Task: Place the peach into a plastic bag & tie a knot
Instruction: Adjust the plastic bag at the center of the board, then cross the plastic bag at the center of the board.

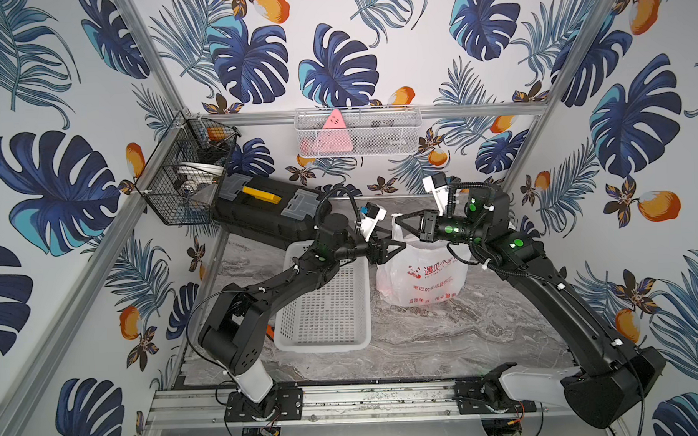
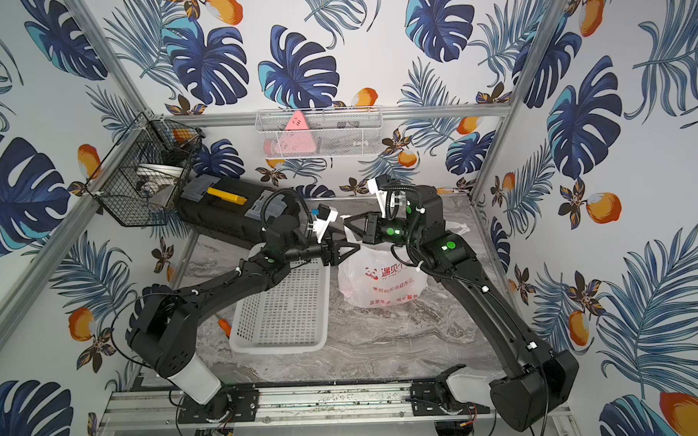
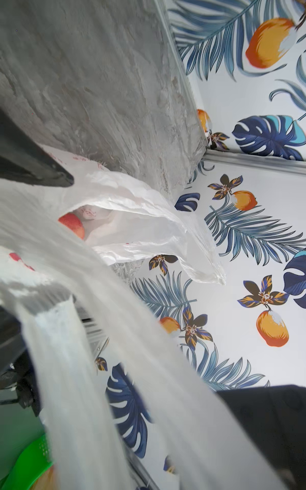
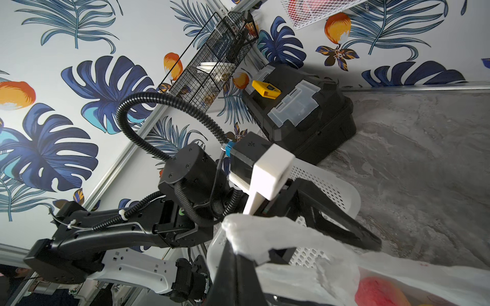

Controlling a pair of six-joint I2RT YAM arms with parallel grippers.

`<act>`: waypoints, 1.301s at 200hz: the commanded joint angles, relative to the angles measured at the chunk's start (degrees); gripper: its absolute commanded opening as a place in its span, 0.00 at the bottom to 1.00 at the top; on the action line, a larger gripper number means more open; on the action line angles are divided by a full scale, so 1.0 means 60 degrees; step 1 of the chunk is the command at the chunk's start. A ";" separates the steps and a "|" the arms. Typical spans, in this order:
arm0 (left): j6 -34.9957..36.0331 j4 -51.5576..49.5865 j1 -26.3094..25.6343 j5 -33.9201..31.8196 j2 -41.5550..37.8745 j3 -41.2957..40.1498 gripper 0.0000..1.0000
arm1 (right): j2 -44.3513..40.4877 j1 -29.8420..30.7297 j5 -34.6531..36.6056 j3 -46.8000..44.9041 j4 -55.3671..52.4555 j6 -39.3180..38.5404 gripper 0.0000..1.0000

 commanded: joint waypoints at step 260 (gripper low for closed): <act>-0.0660 0.1169 0.0030 -0.0748 -0.0815 -0.1205 0.04 | 0.0000 -0.4462 0.6508 -0.0449 -0.2883 0.2045 0.68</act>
